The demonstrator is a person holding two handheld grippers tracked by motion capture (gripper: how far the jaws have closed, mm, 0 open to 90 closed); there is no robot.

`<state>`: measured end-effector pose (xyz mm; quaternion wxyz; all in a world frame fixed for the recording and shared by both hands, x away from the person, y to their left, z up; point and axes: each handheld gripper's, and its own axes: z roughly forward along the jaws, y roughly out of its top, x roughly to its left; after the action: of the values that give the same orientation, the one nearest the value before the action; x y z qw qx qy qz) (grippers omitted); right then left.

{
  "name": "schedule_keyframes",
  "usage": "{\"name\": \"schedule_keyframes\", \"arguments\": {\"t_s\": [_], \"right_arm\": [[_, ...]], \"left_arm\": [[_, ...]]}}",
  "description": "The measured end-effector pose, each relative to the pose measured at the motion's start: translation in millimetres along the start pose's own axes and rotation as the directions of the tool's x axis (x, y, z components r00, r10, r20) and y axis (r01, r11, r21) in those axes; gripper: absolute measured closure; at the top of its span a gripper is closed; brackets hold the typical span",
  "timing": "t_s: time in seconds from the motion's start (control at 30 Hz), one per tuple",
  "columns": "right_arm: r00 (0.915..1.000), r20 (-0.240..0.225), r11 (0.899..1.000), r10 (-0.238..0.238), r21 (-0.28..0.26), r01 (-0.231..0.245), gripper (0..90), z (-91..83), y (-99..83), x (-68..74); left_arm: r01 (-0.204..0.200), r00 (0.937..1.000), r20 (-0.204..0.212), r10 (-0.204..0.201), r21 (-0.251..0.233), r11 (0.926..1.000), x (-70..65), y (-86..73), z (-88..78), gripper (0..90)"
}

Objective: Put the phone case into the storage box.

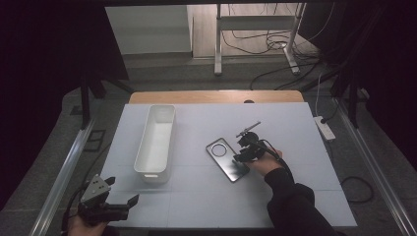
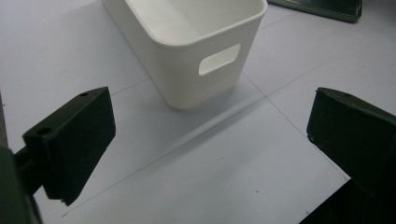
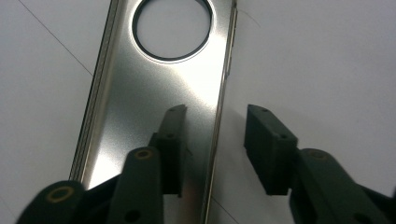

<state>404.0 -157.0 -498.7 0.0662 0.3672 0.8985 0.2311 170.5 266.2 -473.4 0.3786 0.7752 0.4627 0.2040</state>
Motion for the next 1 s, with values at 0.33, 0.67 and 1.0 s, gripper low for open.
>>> {"name": "schedule_keyframes", "arguments": {"t_s": [0.33, 0.67, 1.0], "right_arm": [[1.0000, 0.009, 1.000, 0.001, 0.016, -0.001, 85.7, 4.6, -0.6, 0.2], [0.9995, 0.011, 0.999, 0.031, 0.013, -0.031, 88.3, 4.6, -0.7, 2.0], [0.9992, 0.016, 0.999, 0.037, -0.027, -0.037, 88.5, -2.2, -1.5, 4.2]], "left_arm": [[0.002, 1.0000, -0.001, -0.002, 0.005, 1.0000, -0.3, 0.4, 0.7, 2.3], [-0.013, 0.9998, -0.012, 0.013, 0.011, 0.9999, -2.1, 1.0, 1.0, 2.2], [-0.027, 0.9996, 0.010, 0.027, 0.006, 0.9996, -2.4, 1.4, 1.0, 1.8]]}}
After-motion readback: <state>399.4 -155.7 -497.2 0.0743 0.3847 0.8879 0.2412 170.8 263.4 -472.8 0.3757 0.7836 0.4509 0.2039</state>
